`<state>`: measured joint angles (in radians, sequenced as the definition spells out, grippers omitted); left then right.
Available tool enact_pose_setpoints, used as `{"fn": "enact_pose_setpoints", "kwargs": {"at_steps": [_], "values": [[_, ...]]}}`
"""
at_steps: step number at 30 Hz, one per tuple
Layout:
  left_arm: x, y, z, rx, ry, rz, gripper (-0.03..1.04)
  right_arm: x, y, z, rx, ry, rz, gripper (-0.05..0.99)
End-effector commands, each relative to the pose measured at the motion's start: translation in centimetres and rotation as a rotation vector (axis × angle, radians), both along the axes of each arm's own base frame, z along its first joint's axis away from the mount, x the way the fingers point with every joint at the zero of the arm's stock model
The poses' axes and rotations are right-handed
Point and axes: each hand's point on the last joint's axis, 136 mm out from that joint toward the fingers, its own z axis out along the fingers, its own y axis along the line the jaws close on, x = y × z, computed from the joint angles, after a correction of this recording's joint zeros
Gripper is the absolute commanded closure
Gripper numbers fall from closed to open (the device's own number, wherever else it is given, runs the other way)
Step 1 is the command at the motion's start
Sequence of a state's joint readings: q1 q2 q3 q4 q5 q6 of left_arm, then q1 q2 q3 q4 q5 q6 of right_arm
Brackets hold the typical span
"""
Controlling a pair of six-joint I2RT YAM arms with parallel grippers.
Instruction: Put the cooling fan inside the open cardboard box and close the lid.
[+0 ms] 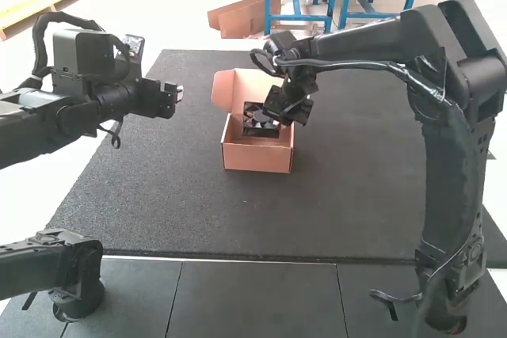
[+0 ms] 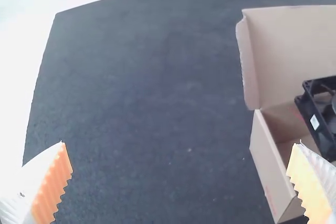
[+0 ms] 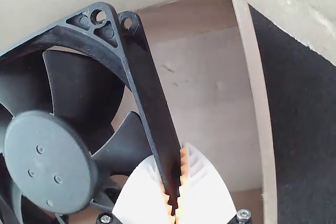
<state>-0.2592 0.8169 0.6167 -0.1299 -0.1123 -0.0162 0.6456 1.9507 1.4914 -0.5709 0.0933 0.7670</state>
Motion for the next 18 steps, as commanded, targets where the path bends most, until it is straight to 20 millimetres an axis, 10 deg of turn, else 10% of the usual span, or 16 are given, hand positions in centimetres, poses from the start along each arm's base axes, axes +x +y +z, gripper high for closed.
{"fn": "enact_pose_setpoints", "kwargs": {"at_steps": [1, 18], "values": [[-0.2, 0.6, 0.5, -0.010, -0.024, 0.026, 0.04, 0.5, 1.4, 1.3, 0.037, -0.021, 0.025, 0.94], [-0.2, 0.9, 0.9, -0.011, -0.033, 0.032, 0.04, -0.9, 2.6, -1.4, 0.008, 0.045, 0.111, 0.93]]}}
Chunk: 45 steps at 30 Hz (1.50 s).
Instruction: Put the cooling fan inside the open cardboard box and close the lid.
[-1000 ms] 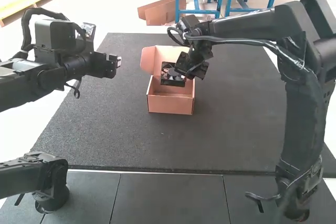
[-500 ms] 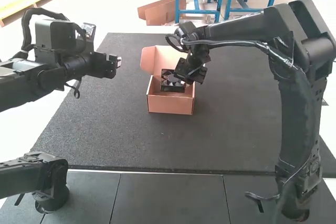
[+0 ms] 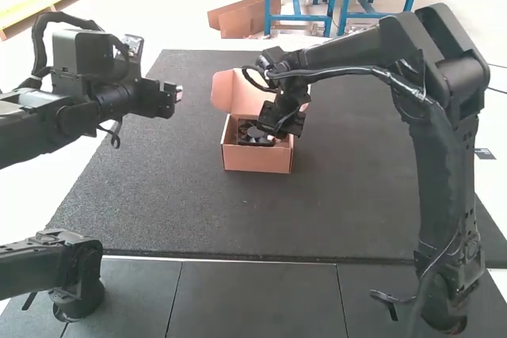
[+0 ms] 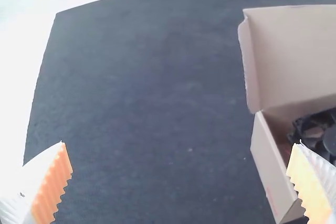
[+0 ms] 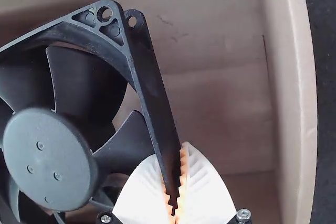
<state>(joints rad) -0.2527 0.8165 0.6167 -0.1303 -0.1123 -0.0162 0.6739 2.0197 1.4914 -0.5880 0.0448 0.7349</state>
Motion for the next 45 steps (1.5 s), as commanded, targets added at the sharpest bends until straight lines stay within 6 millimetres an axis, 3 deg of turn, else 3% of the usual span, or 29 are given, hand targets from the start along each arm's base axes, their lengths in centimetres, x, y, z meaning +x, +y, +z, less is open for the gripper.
{"fn": "enact_pose_setpoints", "kwargs": {"at_steps": [1, 4, 5, 7, 9, 12, 20, 24, 27, 30, 32, 36, 45], "values": [[-0.3, 0.7, 1.0, -0.011, -0.035, 0.025, 0.04, 1.1, 1.3, 2.1, 0.042, -0.045, 0.033, 0.93], [-0.4, 0.7, 0.9, -0.010, -0.032, 0.025, 0.04, 1.2, 1.4, 2.3, 0.045, -0.051, 0.034, 0.93], [-0.4, 0.7, 0.8, -0.010, -0.030, 0.025, 0.04, 1.2, 1.4, 2.4, 0.048, -0.048, 0.036, 0.89], [-0.5, 0.7, 0.9, -0.011, -0.035, 0.025, 0.04, 1.4, 1.7, 2.8, 0.052, -0.056, 0.061, 0.50], [-0.6, 0.7, 1.0, -0.011, -0.035, 0.025, 0.04, 1.4, 1.7, 3.1, 0.051, -0.055, 0.064, 0.46], [-0.6, 0.7, 1.0, -0.011, -0.035, 0.025, 0.04, 1.7, 1.7, 3.5, 0.055, -0.059, 0.061, 0.31], [-0.8, 0.8, 1.1, -0.011, -0.035, 0.025, 0.04, 1.9, 2.0, 4.2, 0.072, -0.062, 0.072, 0.22], [-0.9, 0.8, 1.3, -0.014, -0.041, 0.026, 0.04, 2.4, 2.6, 6.7, 0.110, -0.076, 0.086, 0.17], [-0.8, 0.8, 1.4, -0.015, -0.045, 0.026, 0.04, 3.5, 2.2, 9.6, 0.130, -0.115, 0.119, 0.14], [-0.7, 0.8, 1.6, -0.016, -0.054, 0.030, 0.04, 4.0, 1.2, 11.1, 0.106, -0.148, 0.195, 0.11], [-0.4, 1.3, 2.0, -0.011, -0.070, 0.059, 0.04, 3.8, 0.2, 11.0, 0.043, -0.155, 0.298, 0.04], [0.2, 1.9, 2.3, 0.004, -0.063, 0.099, 0.04, 3.0, -2.6, 11.0, -0.060, -0.143, 0.441, 0.04], [3.9, 2.1, 0.0, 0.041, 0.035, 0.165, 0.04, 4.4, -7.2, 14.9, -0.161, -0.389, 0.514, 0.05]]}}
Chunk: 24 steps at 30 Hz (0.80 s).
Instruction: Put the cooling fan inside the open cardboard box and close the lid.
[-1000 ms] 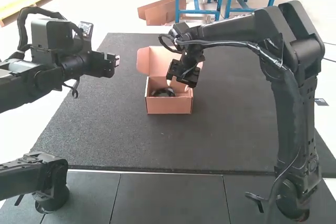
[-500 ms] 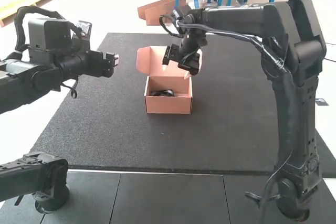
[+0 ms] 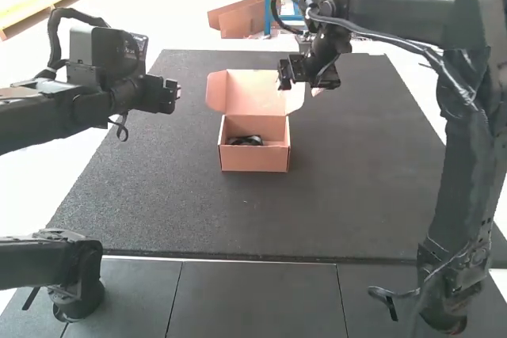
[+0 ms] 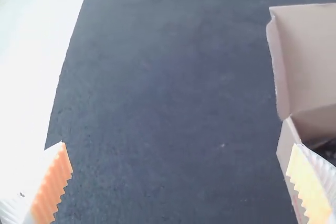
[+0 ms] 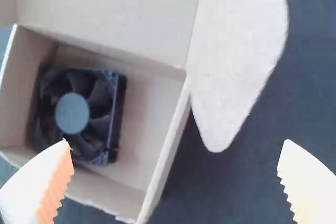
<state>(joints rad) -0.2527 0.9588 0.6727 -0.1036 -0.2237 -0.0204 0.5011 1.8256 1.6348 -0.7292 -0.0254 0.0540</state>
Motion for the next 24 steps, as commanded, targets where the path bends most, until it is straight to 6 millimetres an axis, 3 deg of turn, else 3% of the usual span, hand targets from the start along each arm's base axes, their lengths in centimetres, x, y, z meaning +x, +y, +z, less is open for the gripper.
{"fn": "enact_pose_setpoints", "kwargs": {"at_steps": [1, 7, 16, 24], "values": [[1.9, 0.7, 0.9, -0.006, -0.010, 0.065, 0.04, 0.4, -2.1, 3.3, -0.027, -0.148, 0.038, 0.05], [5.6, 0.0, 0.0, -0.013, 0.020, 0.099, 0.04, 1.1, -2.8, 5.2, 0.047, -0.356, 0.006, 0.09], [11.4, -0.3, -3.0, -0.011, 0.071, 0.189, 0.04, 0.5, -2.6, 3.7, 0.108, -0.407, 0.001, 0.09], [14.4, 0.1, -4.6, 0.004, 0.091, 0.267, 0.04, 0.7, -2.2, 3.6, 0.165, -0.418, -0.016, 0.09]]}}
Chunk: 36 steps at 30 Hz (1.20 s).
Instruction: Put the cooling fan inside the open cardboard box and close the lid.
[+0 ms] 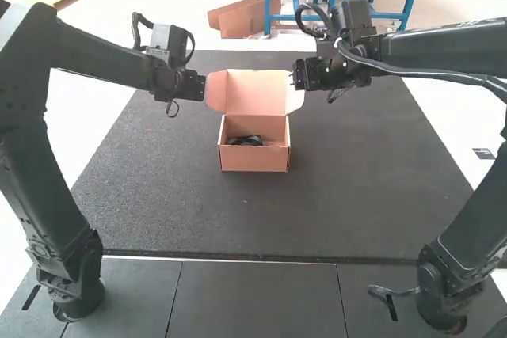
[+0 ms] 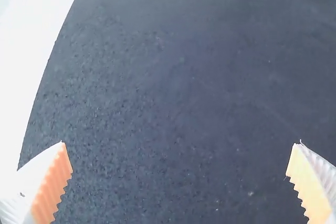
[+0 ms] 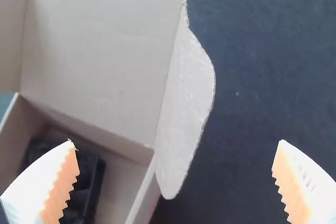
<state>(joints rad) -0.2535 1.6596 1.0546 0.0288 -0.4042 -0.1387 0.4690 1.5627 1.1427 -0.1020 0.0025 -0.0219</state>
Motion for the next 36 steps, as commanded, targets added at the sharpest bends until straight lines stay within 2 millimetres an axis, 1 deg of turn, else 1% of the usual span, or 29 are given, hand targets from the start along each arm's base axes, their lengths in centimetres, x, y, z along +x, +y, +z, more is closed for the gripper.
{"fn": "enact_pose_setpoints", "kwargs": {"at_steps": [1, 4, 7, 12, 16, 19, 22, 27, 28, 34, 36], "values": [[1.4, 0.4, 1.9, -0.008, -0.058, 0.057, 0.04, -0.1, -0.4, 1.7, 0.054, -0.023, -0.018, 0.09], [2.2, -0.3, 2.3, -0.032, -0.071, 0.035, 0.04, -0.3, -0.3, 1.1, 0.060, -0.008, -0.013, 0.09], [2.5, -2.2, 2.3, -0.091, -0.055, -0.055, 0.04, -0.7, 0.0, 0.8, 0.097, 0.021, -0.008, 0.09], [1.3, -6.1, 1.3, -0.203, 0.024, -0.171, 0.04, -0.6, -0.2, 0.7, 0.120, 0.033, -0.013, 0.09], [0.5, -8.0, 1.3, -0.250, 0.049, -0.239, 0.04, 0.0, -0.7, 0.8, 0.160, 0.033, -0.029, 0.09], [0.2, -8.9, 1.4, -0.277, 0.054, -0.270, 0.04, 0.5, -1.3, 0.7, 0.185, 0.030, -0.045, 0.09], [0.2, -9.3, 1.6, -0.283, 0.046, -0.279, 0.04, 0.9, -1.9, 0.2, 0.193, 0.029, -0.059, 0.09], [0.2, -9.4, 1.6, -0.284, 0.047, -0.280, 0.04, 1.1, -2.0, -0.6, 0.200, 0.043, -0.059, 0.10], [0.1, -9.3, 1.5, -0.284, 0.048, -0.278, 0.04, 1.1, -1.9, -0.7, 0.206, 0.048, -0.055, 0.14], [0.0, -9.4, 1.3, -0.284, 0.054, -0.278, 0.04, 1.8, -0.8, -0.9, 0.246, 0.034, -0.032, 0.27], [-0.1, -9.3, 1.1, -0.282, 0.059, -0.278, 0.04, 2.2, -0.5, -1.3, 0.249, 0.038, -0.034, 0.27]]}}
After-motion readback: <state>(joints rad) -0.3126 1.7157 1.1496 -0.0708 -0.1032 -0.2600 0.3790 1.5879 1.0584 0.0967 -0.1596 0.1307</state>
